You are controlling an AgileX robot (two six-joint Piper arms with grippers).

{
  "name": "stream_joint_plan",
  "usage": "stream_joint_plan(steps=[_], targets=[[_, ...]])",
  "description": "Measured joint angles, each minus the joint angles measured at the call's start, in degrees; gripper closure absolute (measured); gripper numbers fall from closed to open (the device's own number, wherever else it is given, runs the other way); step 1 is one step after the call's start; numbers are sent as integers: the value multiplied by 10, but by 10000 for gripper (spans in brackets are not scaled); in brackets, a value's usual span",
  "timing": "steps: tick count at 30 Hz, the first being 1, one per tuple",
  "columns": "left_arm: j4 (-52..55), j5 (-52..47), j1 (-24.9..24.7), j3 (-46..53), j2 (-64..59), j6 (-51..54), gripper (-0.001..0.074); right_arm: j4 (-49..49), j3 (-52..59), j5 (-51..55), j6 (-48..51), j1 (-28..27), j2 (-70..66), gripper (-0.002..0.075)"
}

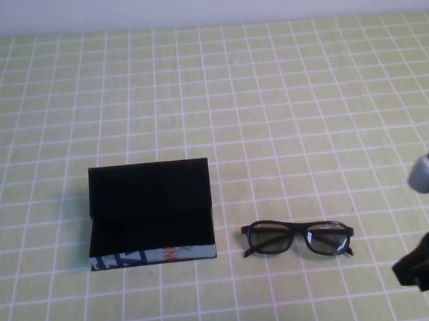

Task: Return glasses to glasses case
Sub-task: Pick up the glasses from the table

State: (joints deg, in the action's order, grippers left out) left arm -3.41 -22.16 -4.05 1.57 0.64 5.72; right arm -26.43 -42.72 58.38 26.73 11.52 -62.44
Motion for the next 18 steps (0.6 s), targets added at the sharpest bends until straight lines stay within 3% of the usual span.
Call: stream_joint_plan(steps=[8,18], targets=[[0,0,0,0,0,0,737,34,-145,-7,89,151,-178,737],[0,0,0,0,0,0,737,116,-310,39,241,172,-359,706]])
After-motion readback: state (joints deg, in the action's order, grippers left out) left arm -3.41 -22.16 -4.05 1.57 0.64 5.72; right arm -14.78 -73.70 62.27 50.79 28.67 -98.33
